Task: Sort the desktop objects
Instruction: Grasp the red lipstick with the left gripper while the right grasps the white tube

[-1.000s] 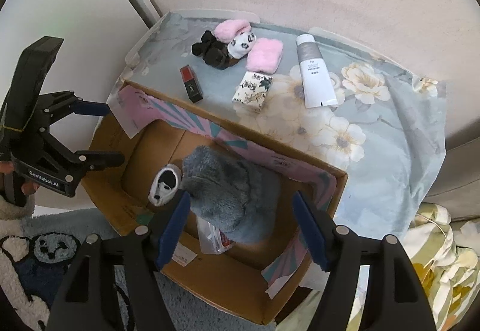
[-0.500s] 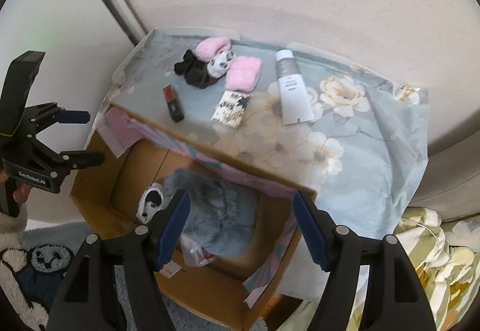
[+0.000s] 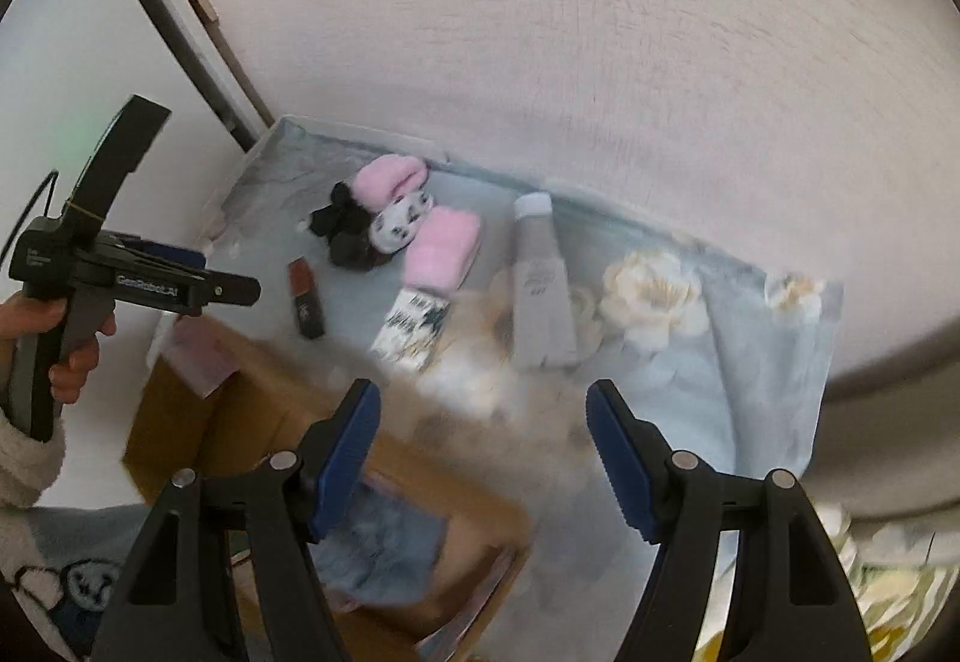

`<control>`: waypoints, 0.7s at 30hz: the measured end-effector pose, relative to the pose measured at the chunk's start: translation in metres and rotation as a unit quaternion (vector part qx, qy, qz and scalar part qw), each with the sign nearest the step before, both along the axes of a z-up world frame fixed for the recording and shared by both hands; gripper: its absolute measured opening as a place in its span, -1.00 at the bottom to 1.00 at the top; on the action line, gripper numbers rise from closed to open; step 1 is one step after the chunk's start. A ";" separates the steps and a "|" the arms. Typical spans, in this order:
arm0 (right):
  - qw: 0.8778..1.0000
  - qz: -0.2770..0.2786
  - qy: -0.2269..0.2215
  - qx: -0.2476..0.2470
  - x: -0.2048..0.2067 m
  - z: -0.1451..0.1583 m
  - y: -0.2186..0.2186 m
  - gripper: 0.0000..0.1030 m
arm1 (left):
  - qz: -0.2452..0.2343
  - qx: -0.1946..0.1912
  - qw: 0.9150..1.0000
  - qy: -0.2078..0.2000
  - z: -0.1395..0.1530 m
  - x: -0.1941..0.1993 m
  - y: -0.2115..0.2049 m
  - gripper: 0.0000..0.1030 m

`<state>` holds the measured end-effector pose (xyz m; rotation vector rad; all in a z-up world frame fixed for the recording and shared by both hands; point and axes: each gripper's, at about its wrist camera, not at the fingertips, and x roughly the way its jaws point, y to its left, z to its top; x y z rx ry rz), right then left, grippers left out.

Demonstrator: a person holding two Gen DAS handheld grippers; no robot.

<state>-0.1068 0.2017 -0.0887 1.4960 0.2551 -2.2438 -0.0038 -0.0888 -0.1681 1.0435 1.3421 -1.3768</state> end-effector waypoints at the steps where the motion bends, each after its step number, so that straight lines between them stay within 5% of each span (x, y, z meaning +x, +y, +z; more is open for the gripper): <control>1: 1.000 0.001 -0.002 0.009 -0.014 -0.009 0.000 0.30 | 0.013 0.012 1.000 -0.002 -0.009 0.000 -0.005 0.69; 8: 1.000 0.011 -0.018 0.008 -0.075 -0.067 -0.006 0.30 | 0.095 0.078 0.992 -0.015 -0.063 0.005 -0.028 0.58; 21: 0.999 0.025 -0.009 0.041 -0.127 -0.137 -0.039 0.30 | 0.157 0.124 0.979 -0.041 -0.108 -0.001 -0.026 0.28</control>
